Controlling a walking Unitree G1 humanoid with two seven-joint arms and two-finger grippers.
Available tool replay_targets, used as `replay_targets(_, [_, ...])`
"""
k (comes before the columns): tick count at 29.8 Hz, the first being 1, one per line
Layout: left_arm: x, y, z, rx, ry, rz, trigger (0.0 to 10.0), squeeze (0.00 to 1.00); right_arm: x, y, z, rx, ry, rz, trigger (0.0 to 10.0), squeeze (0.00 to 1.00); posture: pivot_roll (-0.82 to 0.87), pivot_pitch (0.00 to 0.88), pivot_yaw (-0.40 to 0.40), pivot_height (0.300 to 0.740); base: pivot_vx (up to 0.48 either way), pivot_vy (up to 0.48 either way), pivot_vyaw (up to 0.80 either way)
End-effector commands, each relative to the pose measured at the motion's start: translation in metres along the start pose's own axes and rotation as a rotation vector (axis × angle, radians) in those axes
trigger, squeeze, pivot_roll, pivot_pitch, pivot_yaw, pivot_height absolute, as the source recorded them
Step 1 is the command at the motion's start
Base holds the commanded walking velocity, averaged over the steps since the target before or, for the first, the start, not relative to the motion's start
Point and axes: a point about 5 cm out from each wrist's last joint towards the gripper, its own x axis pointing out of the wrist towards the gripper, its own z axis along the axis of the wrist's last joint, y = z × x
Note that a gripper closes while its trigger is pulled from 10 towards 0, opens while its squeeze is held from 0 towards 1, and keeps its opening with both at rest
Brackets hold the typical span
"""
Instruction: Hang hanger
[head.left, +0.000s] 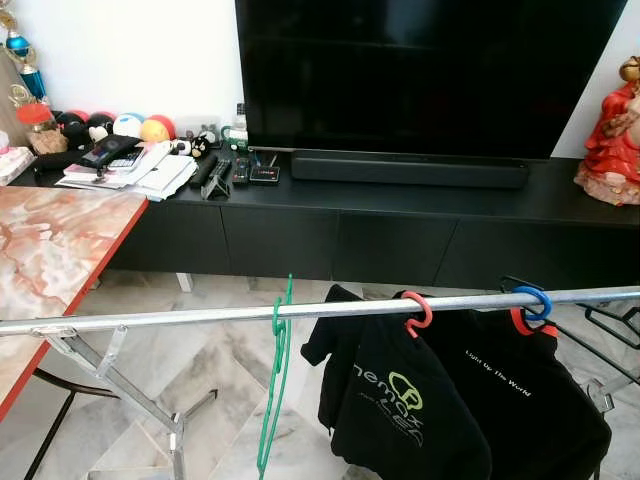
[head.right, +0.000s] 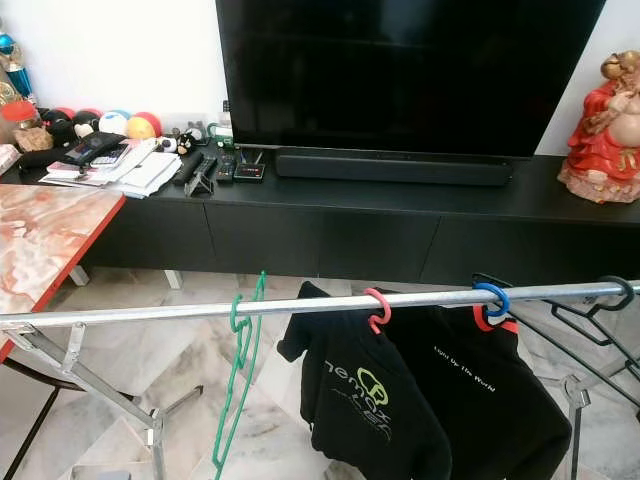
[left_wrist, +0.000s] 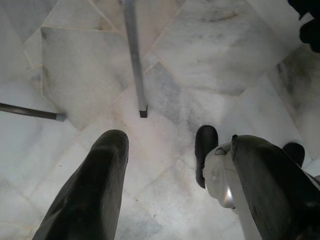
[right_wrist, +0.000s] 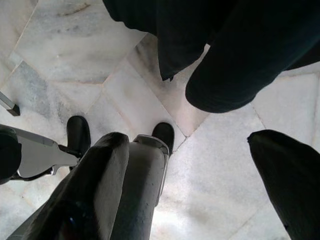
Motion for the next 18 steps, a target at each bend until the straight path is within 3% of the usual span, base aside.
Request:
replay_targets(1, [-0.0018,0.0056,-0.0079,-0.009,0.031,0.011,10.0,0.00,0.0000,0.0004,0.0006,0.007,-0.011,-0.001,10.0,0.00,0.05,0.000,0.012,0.740,0.000,0.247,0.00])
replay_targets(6, [-0.0016,0.0054,-0.0073,-0.002,0.030,0.010,10.0,0.00,0.0001,0.0010,0.0004,0.008,-0.011,0.001,10.0,0.00,0.05,0.000,0.013,0.740,0.000,0.248,0.00])
replay_targets(18, [-0.0001,-0.0002,-0.0014,0.025,0.009,-0.005,10.0,0.00,0.0001,0.0023,0.0005,0.008,-0.018,0.012,10.0,0.00,0.07,0.000,0.021,0.740,0.000,0.000,0.00])
